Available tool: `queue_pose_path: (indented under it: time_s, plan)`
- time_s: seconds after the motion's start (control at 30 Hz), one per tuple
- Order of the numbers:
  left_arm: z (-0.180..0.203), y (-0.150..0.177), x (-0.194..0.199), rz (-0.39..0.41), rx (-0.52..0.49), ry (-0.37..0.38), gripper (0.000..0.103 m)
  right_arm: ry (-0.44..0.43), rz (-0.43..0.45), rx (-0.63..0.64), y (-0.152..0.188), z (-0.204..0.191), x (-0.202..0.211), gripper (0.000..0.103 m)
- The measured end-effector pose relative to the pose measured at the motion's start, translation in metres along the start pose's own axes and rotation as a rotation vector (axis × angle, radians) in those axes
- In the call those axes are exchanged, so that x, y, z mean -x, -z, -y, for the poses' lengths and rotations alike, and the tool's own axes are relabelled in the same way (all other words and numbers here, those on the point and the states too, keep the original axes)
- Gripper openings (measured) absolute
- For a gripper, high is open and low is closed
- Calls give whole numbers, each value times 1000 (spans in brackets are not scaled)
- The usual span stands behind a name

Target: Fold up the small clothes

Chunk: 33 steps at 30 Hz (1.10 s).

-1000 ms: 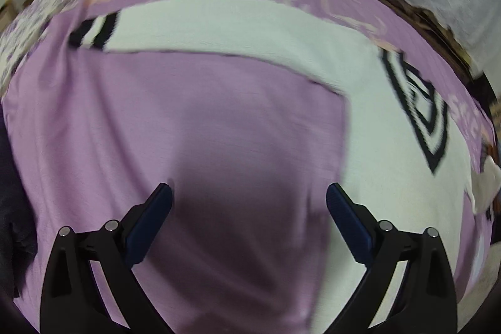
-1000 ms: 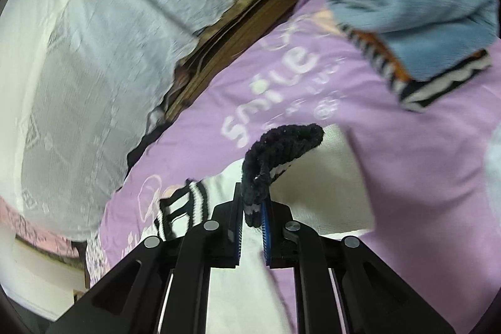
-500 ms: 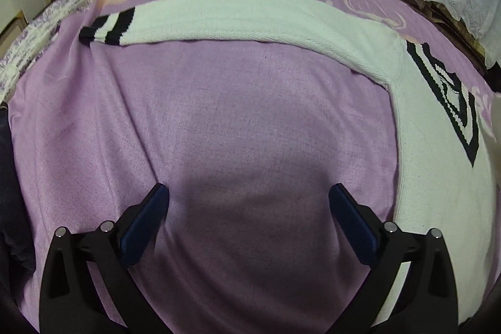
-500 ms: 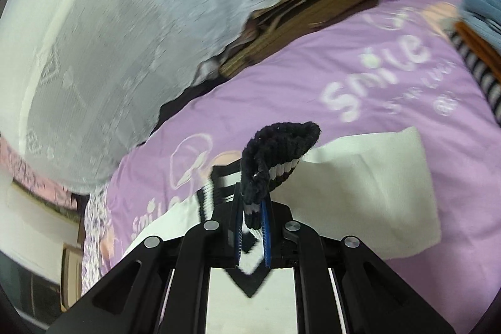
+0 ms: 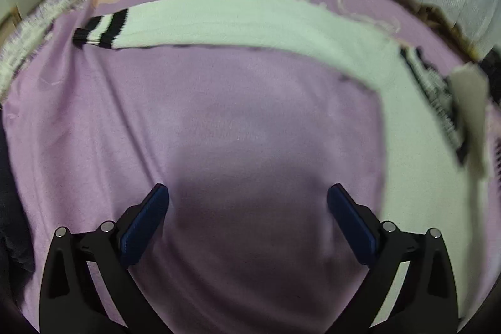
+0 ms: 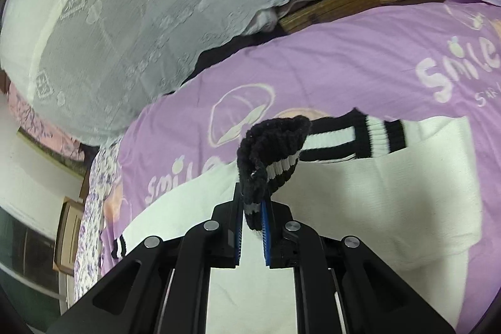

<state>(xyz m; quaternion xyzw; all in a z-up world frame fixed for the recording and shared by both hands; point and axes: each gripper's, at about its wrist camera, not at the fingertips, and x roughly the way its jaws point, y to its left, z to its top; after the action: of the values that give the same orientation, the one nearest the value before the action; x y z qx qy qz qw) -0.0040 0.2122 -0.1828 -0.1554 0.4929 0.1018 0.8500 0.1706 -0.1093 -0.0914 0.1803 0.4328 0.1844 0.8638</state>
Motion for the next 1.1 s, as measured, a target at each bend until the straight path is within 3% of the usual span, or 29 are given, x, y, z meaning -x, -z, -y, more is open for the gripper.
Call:
queue_pose_path:
  time_s: [0.13, 0.17, 0.3, 0.37, 0.4, 0.6, 0.77, 0.9, 1.0, 1.1]
  plan:
    - [27, -32, 18, 38, 14, 239, 99, 1, -59, 15, -2, -1, -20, 11]
    - [38, -38, 17, 39, -9, 260, 99, -1, -84, 15, -3, -2, -26, 11]
    - [82, -52, -6, -25, -48, 284, 99, -14, -181, 24, 3, -1, -59, 17]
    - [97, -52, -14, -54, -57, 298, 99, -71, -186, -14, 7, 5, -58, 39]
    - [103, -52, -18, -64, -63, 297, 99, -85, -174, -12, 8, 7, -55, 43]
    - [137, -60, -34, -100, -116, 303, 98, -46, -90, 71, 9, 37, -13, 43]
    - [163, -77, -35, -88, -136, 326, 98, -24, -64, -42, 13, 96, 14, 43]
    - [184, -81, -40, -75, -208, 292, 99, 1, -47, -119, 22, 133, 28, 43]
    - [179, -85, -52, -121, -155, 309, 98, 14, -48, -147, 33, 153, 36, 43]
    - [162, -86, -57, -159, -36, 368, 98, 20, -46, -166, 43, 167, 42, 44]
